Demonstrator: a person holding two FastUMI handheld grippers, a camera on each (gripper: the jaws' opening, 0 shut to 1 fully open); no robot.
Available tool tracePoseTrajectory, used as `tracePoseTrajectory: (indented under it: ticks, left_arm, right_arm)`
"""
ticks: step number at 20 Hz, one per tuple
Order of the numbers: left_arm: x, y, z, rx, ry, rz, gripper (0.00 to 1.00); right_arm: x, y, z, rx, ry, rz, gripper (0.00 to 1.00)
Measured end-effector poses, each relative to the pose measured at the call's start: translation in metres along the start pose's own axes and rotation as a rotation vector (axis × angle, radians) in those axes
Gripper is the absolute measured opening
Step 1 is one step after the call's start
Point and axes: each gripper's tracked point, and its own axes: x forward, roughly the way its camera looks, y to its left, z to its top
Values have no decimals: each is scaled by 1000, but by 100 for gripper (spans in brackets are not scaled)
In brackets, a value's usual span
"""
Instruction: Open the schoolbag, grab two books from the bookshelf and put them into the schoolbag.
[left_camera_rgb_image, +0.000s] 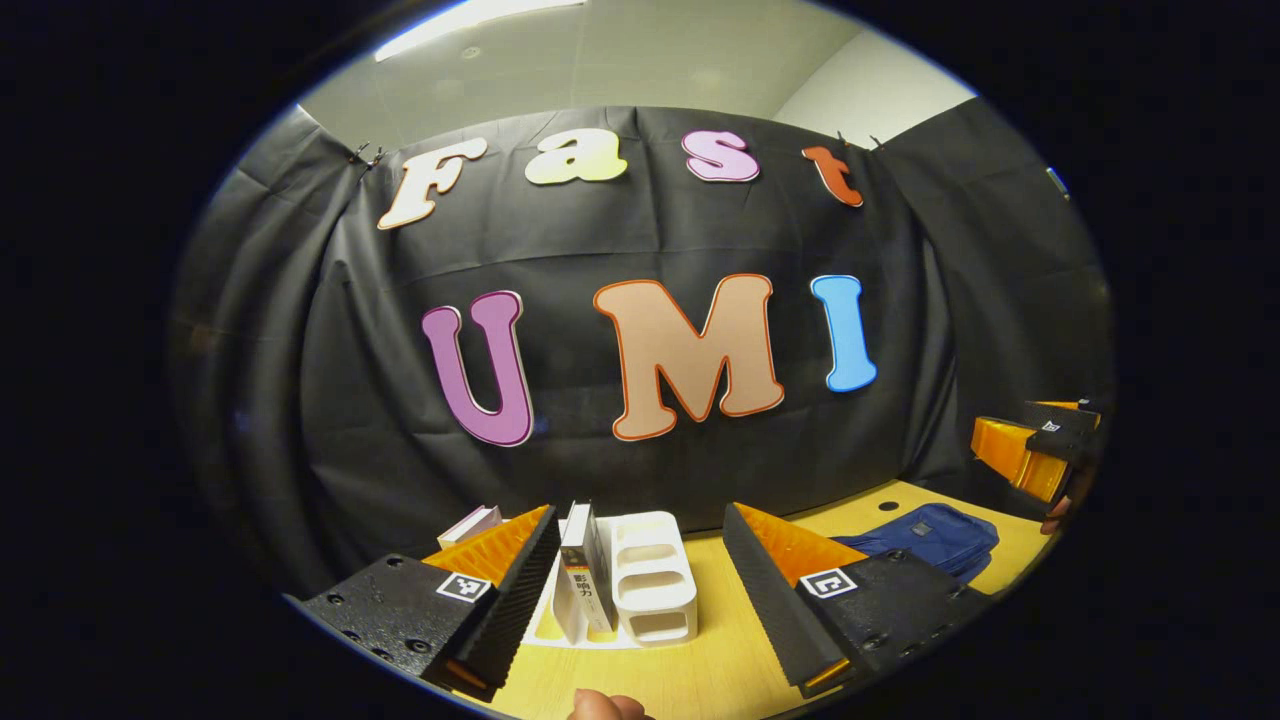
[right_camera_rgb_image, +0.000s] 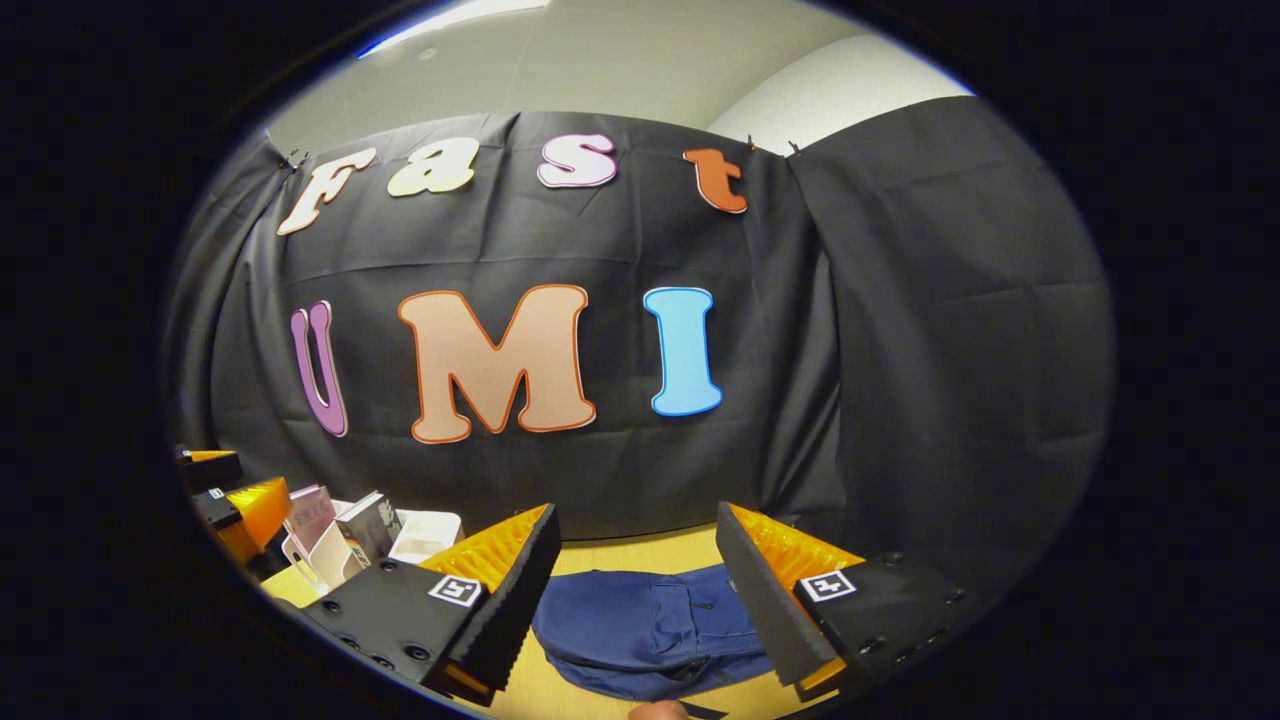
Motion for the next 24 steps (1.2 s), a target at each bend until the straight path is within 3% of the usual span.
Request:
tracePoseTrajectory:
  ticks: [1, 4, 7, 11, 14, 15, 16, 21, 24]
  left_arm:
    - [2, 2, 1, 5, -2, 5, 99]
    - [6, 8, -3, 7, 6, 21, 96]
    - [9, 20, -6, -5, 9, 45, 95]
    - [12, 47, -15, -11, 20, 104, 95]
    - [10, 64, -23, -27, 37, 145, 99]
    - [9, 69, -23, -29, 41, 159, 95]
    - [7, 75, -27, -30, 46, 171, 95]
    - [5, 92, -35, -40, 62, 219, 100]
    - [3, 100, -40, -41, 74, 240, 96]
  right_arm:
    - [4, 2, -3, -10, 7, 7, 99]
    - [19, 18, -22, -122, 67, 85, 99]
    - [32, 32, -55, -367, 167, 195, 100]
    - [42, 64, -82, -610, 133, 325, 100]
    - [43, 87, -118, -699, 164, 422, 95]
    - [44, 91, -132, -738, 180, 443, 95]
    - [42, 94, -148, -771, 209, 473, 86]
    - [49, 86, -225, -947, 363, 562, 86]
    - [53, 74, -268, -1060, 430, 588, 86]
